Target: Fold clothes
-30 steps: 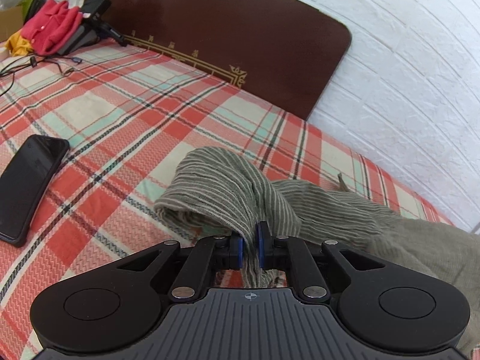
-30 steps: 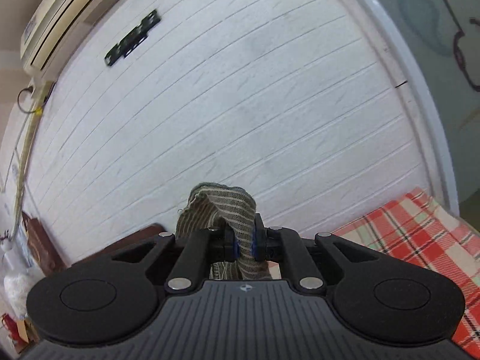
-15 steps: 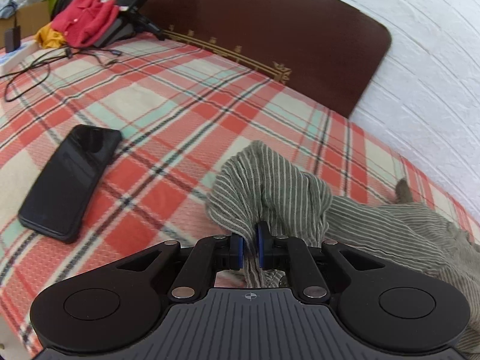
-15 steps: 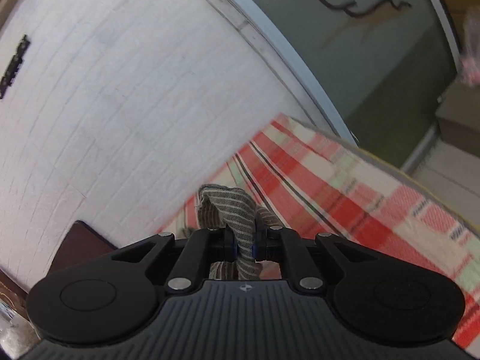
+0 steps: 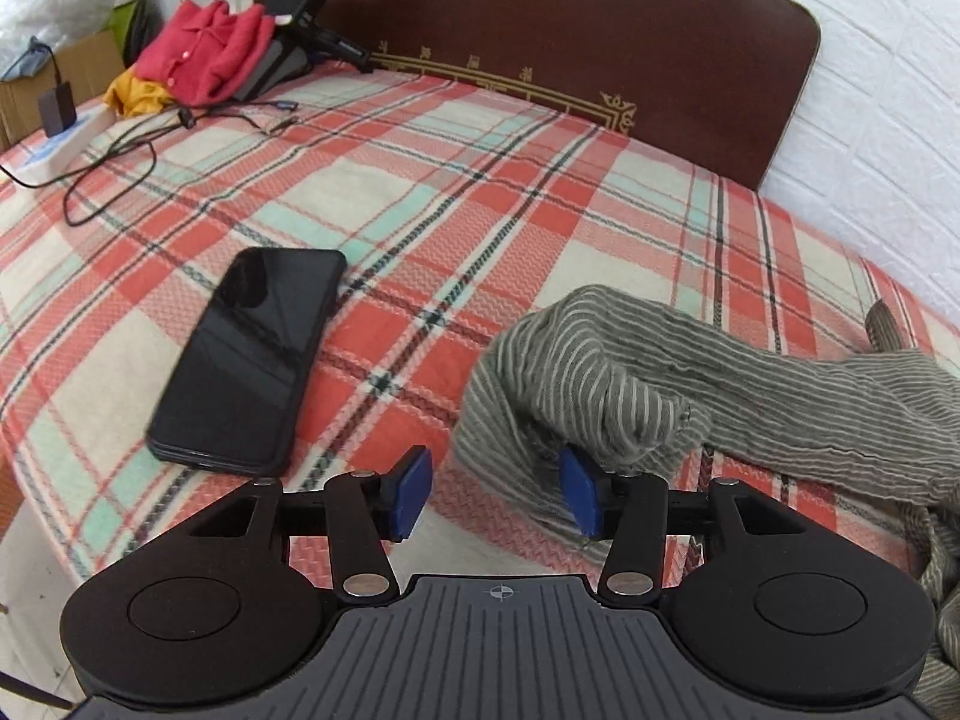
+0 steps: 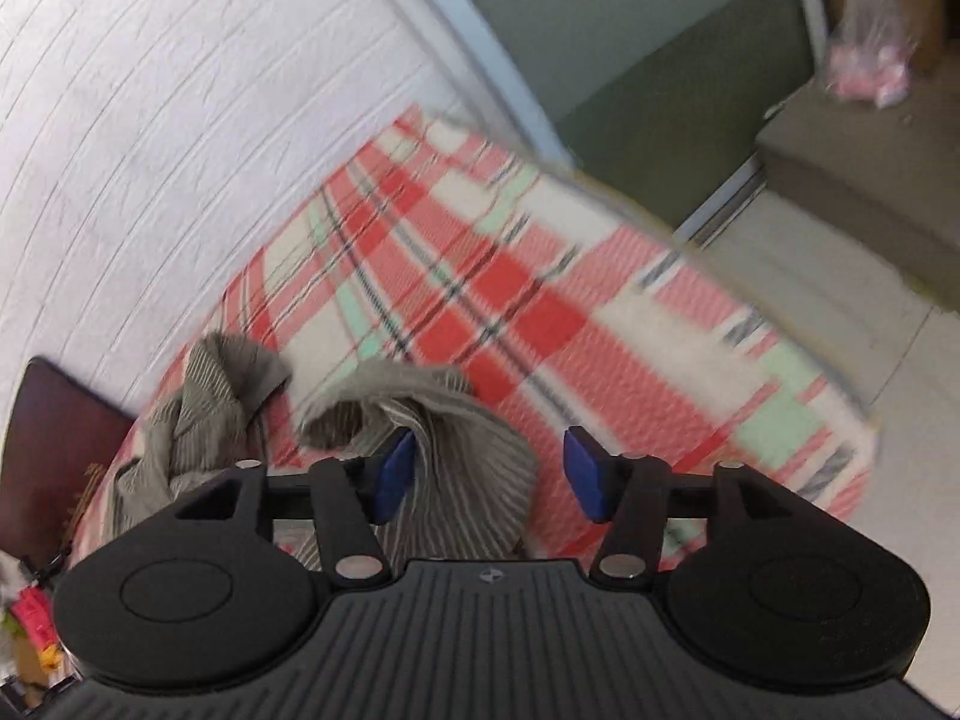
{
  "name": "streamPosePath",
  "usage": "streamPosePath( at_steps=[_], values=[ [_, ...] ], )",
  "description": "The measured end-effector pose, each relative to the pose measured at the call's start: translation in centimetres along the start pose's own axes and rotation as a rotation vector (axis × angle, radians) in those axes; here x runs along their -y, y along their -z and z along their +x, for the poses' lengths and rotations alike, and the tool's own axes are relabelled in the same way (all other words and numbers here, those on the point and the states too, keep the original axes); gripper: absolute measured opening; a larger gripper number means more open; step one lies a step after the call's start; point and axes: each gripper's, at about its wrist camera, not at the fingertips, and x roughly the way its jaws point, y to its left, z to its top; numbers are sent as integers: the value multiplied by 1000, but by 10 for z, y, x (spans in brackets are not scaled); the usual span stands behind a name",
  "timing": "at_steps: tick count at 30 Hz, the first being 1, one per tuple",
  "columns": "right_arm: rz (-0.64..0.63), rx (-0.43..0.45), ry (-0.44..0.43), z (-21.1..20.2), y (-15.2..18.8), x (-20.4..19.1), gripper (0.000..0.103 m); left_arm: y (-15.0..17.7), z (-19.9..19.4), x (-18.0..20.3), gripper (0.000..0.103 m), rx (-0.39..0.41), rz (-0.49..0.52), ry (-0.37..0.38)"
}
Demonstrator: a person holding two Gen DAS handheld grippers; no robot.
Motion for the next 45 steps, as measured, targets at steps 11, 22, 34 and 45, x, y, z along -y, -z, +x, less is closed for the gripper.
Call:
streamPosePath(
  at_steps=[11, 22, 34, 45],
  values=[
    [-172, 173, -216, -33, -31, -83, 77, -39, -63, 59, 87, 166, 180, 230],
    [-375, -76, -379, 59, -10, -185, 80, -73, 38, 275, 88, -80, 512, 595],
    [-290, -170, -318, 103, -15, -167, 83, -45, 108, 402, 88, -339, 745, 731],
    [-266, -244, -348, 129, -15, -173, 83, -41, 106, 407, 3, -313, 727, 713]
  ],
)
